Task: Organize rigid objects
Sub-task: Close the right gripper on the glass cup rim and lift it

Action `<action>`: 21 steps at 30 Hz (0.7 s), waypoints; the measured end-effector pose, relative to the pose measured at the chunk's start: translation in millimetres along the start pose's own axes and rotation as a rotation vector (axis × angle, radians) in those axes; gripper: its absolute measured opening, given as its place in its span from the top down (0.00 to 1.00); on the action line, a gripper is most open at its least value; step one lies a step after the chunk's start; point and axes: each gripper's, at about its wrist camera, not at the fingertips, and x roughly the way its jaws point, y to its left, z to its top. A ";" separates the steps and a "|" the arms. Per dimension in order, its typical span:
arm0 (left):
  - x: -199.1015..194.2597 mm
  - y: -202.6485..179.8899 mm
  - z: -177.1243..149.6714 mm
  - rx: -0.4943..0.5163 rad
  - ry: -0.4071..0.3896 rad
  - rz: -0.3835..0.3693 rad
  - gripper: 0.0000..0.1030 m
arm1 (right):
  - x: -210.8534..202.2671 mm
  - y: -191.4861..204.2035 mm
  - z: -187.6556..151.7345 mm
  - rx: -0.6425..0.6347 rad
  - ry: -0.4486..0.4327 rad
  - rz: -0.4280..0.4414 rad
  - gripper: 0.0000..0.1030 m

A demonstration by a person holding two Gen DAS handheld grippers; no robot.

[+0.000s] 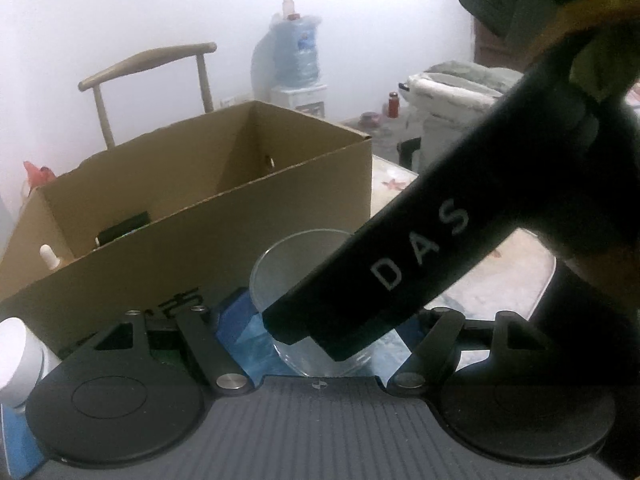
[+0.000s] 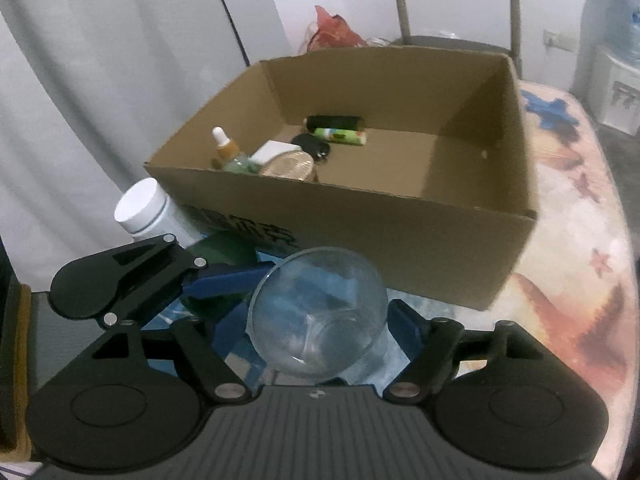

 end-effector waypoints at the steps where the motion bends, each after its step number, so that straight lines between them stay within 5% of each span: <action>1: 0.5 -0.7 -1.0 0.000 0.002 0.001 0.27 | -0.7 -0.7 0.3 0.004 0.003 0.003 0.19; 10: 7.4 1.3 -8.3 -0.024 0.032 -0.004 0.26 | 5.2 10.9 4.9 -0.056 0.035 -0.005 0.05; 16: 10.9 0.7 -9.7 -0.039 0.039 -0.009 0.26 | 15.4 11.5 6.7 -0.067 0.061 -0.026 0.07; 21: 14.0 -0.9 -10.9 -0.045 0.036 -0.008 0.28 | 22.7 3.9 7.8 -0.040 0.079 -0.035 0.19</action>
